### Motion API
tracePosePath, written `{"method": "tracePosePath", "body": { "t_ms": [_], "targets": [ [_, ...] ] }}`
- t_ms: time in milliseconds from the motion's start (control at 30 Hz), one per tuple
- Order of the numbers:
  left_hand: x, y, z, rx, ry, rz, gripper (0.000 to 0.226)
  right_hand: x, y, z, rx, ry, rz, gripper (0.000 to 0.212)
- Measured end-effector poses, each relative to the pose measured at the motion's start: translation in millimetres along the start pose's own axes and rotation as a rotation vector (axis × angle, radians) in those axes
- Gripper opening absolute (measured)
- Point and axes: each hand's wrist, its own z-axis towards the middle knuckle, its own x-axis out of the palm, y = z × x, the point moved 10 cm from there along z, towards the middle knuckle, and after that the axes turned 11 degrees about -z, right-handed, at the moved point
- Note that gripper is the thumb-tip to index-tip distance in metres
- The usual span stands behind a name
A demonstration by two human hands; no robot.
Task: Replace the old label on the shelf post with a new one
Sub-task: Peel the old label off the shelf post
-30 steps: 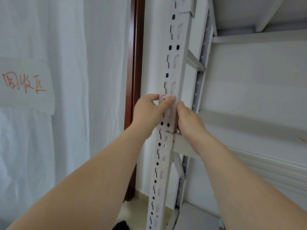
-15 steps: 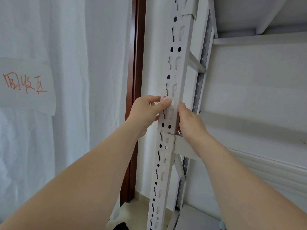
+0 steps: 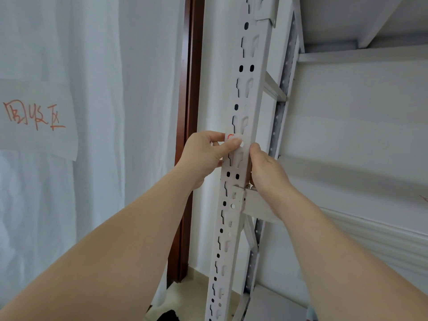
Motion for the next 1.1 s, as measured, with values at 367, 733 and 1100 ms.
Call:
{"method": "tracePosePath", "body": {
  "t_ms": [367,733,1100],
  "targets": [
    [0.2,-1.3,-2.5,0.007,0.027,-0.047,0.030,-1.1,0.0,0.6,-0.008,-0.005,0.008,0.057],
    [-0.3,-1.5,-0.6,0.026,-0.013,-0.007,0.034,-1.0,-1.5,4.0,-0.014,-0.011,-0.018,0.069],
    [2.2,0.3,-2.0,0.020,0.046,-0.044,0.023,-1.3,1.4,0.5,-0.021,-0.013,0.011,0.054]
  ]
}}
